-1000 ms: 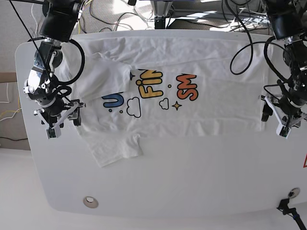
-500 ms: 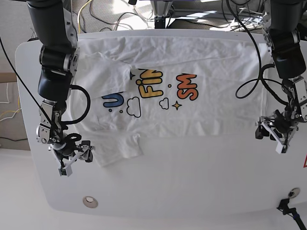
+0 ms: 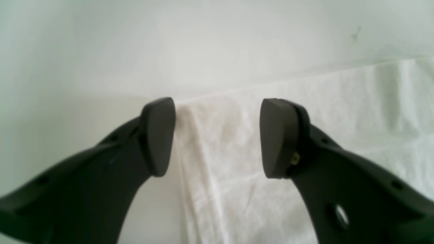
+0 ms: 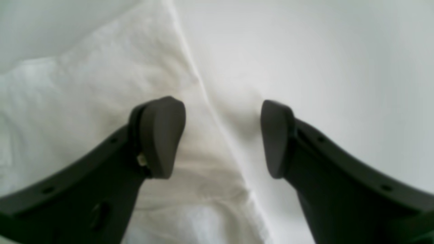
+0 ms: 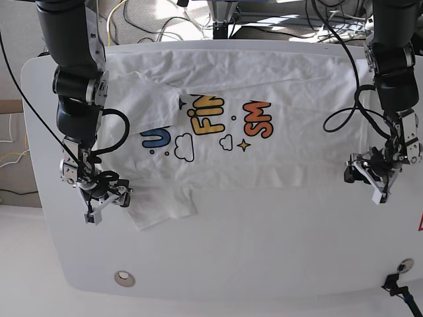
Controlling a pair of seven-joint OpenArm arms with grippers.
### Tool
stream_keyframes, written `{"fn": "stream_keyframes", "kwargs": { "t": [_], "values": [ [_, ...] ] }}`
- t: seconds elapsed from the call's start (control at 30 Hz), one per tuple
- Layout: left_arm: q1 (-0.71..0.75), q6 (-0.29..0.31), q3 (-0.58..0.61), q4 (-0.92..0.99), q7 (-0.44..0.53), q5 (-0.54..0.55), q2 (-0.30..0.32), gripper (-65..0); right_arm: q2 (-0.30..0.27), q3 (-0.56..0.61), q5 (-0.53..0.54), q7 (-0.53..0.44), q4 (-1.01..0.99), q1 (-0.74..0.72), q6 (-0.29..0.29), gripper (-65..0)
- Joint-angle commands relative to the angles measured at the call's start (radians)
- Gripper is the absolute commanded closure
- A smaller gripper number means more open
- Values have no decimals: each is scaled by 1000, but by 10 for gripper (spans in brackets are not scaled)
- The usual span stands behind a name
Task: Fold the T-shirt properly
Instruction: 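Move both grippers to the shirt's middle and grasp the fabric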
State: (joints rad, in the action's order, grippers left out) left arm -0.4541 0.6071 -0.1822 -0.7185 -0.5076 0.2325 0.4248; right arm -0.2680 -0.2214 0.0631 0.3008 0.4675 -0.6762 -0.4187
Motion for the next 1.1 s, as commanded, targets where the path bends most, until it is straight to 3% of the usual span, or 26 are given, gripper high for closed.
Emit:
{"fn": "stream_keyframes", "kwargs": {
  "t": [0.0, 0.33, 0.4, 0.53, 0.93, 1.07],
  "values": [
    [-30, 4, -4, -16, 19, 14, 18, -371, 14, -2, 13, -12, 15, -20, -7, -373],
    [-27, 4, -6, -16, 19, 14, 22, -371, 62, -2, 11, -12, 17, -18, -7, -362],
    [-25, 4, -6, -16, 19, 12, 22, -371, 62, -2, 11, -12, 17, -18, -7, -277],
    [-25, 4, -6, -11, 19, 11, 22, -371, 62, -2, 10, -12, 17, -18, -7, 0],
    [-25, 0, -3, 35, 27, 9, 19, -375, 62, 0, 7, -12, 17, -4, -13, 0],
    [-28, -2, -1, 122, 88, 9, 22, -375, 63, 0, 7, -12, 17, -3, -13, 0]
  ]
}}
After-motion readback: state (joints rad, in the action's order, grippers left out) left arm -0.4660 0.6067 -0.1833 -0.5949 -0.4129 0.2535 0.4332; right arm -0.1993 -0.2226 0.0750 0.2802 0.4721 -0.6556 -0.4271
